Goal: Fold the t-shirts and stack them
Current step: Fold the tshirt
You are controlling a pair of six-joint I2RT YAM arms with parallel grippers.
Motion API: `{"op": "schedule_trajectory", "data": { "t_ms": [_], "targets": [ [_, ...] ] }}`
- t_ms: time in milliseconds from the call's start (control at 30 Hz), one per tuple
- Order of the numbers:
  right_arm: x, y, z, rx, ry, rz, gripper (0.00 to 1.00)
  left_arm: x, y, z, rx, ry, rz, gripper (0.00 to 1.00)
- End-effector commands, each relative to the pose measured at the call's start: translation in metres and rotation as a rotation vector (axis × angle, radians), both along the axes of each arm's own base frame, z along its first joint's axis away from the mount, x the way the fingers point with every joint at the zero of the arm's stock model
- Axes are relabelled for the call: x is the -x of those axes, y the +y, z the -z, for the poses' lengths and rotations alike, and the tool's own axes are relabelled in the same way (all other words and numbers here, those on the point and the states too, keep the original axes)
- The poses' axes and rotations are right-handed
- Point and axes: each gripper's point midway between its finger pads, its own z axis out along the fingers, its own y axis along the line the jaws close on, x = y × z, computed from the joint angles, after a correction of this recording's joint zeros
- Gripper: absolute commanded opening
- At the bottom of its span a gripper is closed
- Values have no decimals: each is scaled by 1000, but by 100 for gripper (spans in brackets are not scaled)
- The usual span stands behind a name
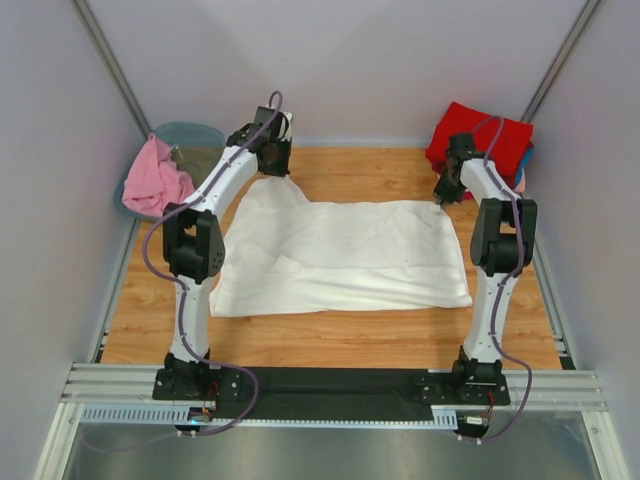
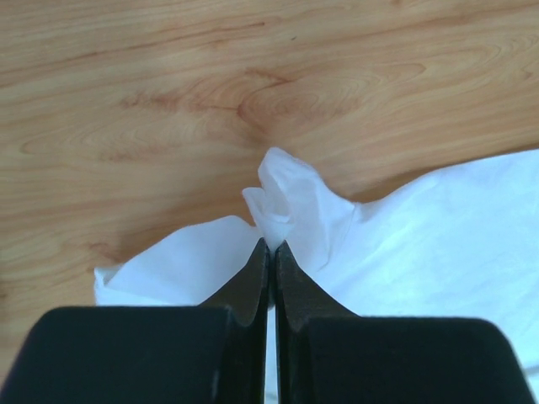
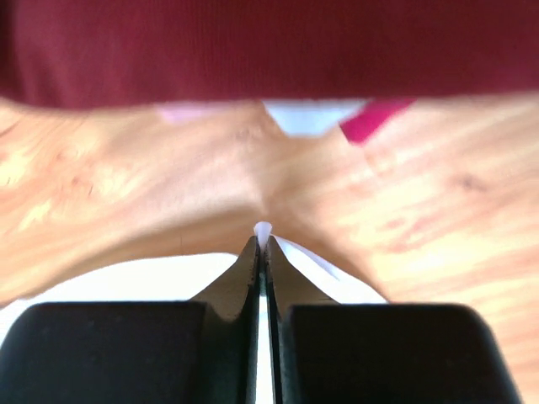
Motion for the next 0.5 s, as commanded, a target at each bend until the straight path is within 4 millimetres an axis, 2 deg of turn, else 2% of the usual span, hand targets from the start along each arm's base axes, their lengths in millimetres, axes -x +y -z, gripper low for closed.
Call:
{"op": "schedule_trajectory", "data": {
  "t_ms": [0,33,67,100,133,167,200,233,267,433,467],
  "targets": [
    [4,4,-52,-3,-91,-15,0,20,11,-41,-20,-58,9,0],
    [11,6,-47,-12,-76,-18,1,24,12,-52,-6,-80,6,0],
    [15,7,-46,-17,-75,-16,0,29,13,-50,-4,-75,5,0],
    [15,7,-56,-18,-109,-15,0,38,16,-37,-11,-43,3,0],
    [24,7,-48,-21,-88,-14,0,42,17,-49,5,-76,-4,0],
    [26,8,-55,-24,-107,-10,1,46,19,-48,5,-77,-8,0],
    [27,8,-55,-25,-113,-11,1,55,22,-35,-1,-50,-11,0],
    [30,9,-54,-27,-110,-12,0,58,23,-44,8,-74,-13,0],
    [34,8,-52,-24,-102,-13,0,61,25,-43,8,-71,-19,0],
    [47,5,-46,-4,-86,0,1,89,37,-27,-18,-26,-41,0],
    [54,3,-43,3,-77,4,0,97,43,-16,-34,3,-56,0]
  ]
}}
